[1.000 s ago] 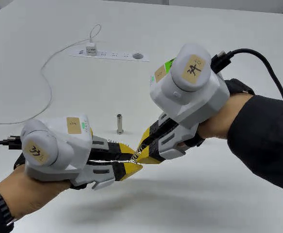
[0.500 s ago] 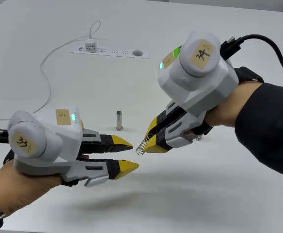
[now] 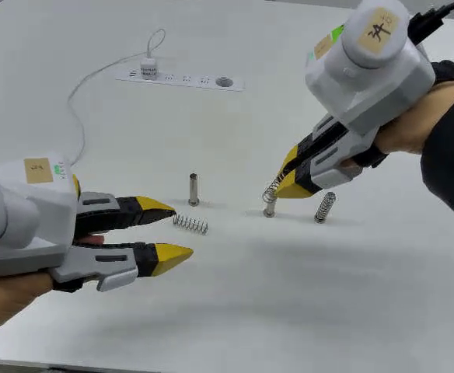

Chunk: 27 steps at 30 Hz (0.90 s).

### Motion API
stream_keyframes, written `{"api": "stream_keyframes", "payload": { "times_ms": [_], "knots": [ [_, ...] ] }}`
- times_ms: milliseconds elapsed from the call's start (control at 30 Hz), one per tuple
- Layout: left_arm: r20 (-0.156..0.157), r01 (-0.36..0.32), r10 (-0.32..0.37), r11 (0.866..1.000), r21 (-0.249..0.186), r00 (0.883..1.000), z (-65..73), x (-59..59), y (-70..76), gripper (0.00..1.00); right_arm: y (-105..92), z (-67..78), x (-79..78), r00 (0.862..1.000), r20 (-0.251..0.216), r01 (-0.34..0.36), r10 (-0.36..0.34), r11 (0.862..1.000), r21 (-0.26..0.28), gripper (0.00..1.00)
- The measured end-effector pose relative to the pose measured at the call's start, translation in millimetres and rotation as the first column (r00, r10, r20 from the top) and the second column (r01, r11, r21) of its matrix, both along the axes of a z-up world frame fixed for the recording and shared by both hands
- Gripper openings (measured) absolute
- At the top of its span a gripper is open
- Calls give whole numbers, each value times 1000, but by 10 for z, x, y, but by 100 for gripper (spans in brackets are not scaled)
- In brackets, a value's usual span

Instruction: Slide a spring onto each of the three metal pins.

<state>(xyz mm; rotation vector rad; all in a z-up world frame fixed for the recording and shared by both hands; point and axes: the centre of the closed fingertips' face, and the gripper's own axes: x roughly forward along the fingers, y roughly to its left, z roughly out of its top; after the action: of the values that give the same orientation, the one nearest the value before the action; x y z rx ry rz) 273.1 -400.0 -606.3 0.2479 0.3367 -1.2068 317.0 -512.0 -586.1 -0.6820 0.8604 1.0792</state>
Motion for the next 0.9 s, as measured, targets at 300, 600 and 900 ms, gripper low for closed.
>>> {"api": "stream_keyframes", "payload": {
  "times_ms": [300, 600, 900],
  "knots": [
    [1, -29, 29, 1000, -5, 1000, -3, -32, 65, 35, -172, -112, 206, 1000, -13, 23, -25, 996, -81, 12],
    [2, -35, 35, 999, -12, 999, 12, -48, 51, 36, -148, -231, 327, 999, -47, 15, -21, 992, -128, 12],
    [-2, -43, 43, 999, -14, 999, 1, -42, 75, 37, -146, -425, 448, 995, -94, 11, -27, 986, -168, 12]
  ]
}}
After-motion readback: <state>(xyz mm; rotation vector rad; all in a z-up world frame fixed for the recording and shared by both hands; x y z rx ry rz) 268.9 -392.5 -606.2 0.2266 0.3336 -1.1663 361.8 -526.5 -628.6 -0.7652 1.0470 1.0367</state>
